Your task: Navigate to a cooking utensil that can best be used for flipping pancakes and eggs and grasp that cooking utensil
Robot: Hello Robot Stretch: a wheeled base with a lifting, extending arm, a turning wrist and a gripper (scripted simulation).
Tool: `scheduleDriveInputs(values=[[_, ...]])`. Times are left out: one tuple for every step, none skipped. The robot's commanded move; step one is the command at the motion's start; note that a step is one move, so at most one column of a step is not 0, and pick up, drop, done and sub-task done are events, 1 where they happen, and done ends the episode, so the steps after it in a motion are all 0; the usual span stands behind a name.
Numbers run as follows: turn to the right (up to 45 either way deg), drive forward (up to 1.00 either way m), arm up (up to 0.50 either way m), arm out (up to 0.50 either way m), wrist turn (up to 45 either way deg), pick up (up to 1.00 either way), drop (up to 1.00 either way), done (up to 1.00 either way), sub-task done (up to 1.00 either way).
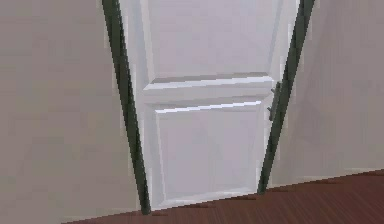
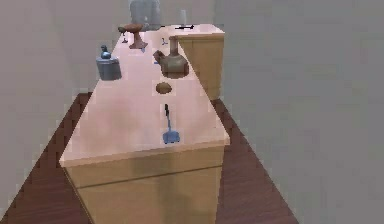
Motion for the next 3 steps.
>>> scheduleDriveInputs(values=[[0.0,0.0,0.38,0.0,0.0,0.0,0.0,0.0,0.0],[0.0,0.0,0.0,0.26,0.0,0.0,0.0,0.0,0.0],[0.0,0.0,0.0,0.0,45.0,0.0,0.0,0.0,0.0]])
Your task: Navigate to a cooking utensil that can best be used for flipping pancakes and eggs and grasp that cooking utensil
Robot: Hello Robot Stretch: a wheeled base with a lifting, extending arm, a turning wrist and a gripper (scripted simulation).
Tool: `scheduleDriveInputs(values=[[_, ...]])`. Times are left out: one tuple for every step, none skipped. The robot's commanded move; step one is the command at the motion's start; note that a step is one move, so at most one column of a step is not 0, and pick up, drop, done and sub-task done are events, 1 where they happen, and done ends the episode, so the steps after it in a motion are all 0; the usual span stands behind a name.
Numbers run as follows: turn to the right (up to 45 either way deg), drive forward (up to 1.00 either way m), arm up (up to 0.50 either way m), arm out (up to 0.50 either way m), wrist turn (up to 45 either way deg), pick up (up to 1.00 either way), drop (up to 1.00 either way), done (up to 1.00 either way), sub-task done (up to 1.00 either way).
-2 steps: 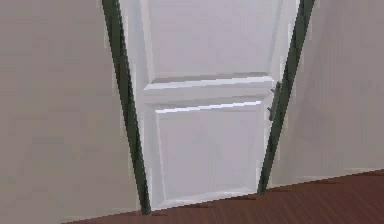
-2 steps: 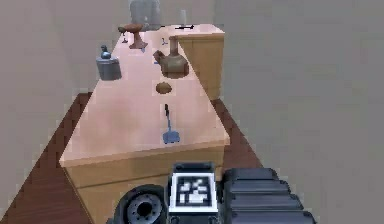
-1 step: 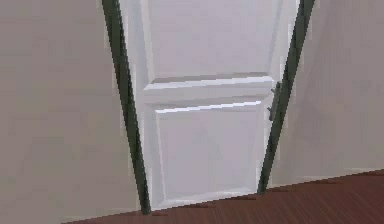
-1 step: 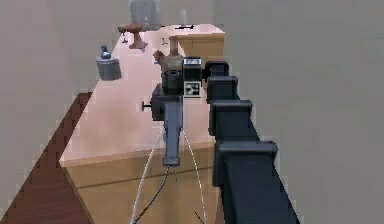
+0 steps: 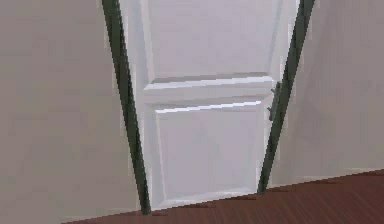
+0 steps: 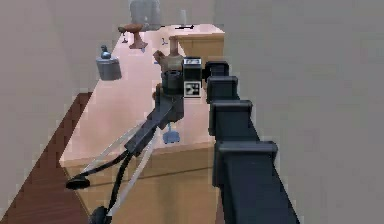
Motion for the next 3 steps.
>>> scheduleDriveInputs(values=[[0.0,0.0,0.0,0.0,45.0,0.0,0.0,0.0,0.0],[0.0,0.0,0.0,0.0,45.0,0.0,0.0,0.0,0.0],[0.0,0.0,0.0,0.0,24.0,0.0,0.0,0.0,0.0]])
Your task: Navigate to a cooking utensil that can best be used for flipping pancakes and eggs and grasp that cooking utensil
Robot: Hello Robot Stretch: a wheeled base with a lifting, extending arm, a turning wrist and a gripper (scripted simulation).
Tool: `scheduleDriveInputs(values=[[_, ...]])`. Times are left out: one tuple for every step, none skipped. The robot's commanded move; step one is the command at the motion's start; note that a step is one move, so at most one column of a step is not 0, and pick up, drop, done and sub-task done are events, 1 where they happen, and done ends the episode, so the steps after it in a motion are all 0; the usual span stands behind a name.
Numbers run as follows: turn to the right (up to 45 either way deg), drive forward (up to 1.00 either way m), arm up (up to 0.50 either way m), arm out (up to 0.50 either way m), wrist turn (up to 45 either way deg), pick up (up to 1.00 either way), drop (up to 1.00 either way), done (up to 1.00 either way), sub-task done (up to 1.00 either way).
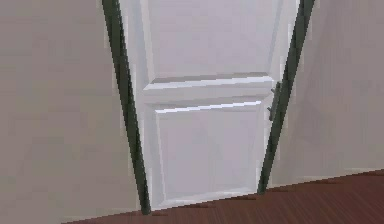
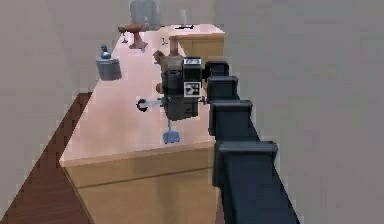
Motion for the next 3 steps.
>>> scheduleDriveInputs(values=[[0.0,0.0,-0.14,0.0,0.0,0.0,0.0,0.0,0.0],[0.0,0.0,0.0,0.0,0.0,1.0,0.0,0.0,0.0],[0.0,0.0,0.1,0.0,0.0,0.0,0.0,0.0,0.0]])
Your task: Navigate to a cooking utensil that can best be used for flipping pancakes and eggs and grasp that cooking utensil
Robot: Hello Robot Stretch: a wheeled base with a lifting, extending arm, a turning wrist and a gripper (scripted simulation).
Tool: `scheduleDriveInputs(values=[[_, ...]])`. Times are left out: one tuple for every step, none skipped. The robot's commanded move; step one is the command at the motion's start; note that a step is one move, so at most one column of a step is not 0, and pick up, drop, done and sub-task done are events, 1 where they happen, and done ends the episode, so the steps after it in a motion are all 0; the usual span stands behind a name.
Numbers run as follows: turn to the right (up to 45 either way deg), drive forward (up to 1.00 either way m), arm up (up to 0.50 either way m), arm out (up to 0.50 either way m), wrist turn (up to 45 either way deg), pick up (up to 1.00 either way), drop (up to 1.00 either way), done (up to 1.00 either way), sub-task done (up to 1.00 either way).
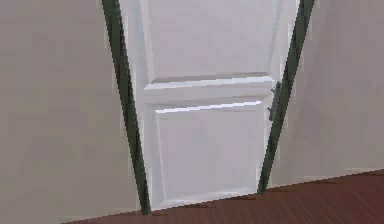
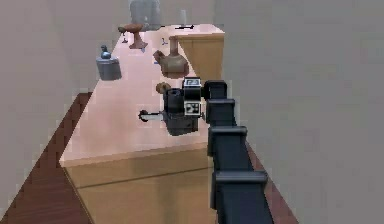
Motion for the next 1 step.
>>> scheduleDriveInputs(values=[[0.0,0.0,0.0,0.0,0.0,0.0,0.0,1.0,0.0]])
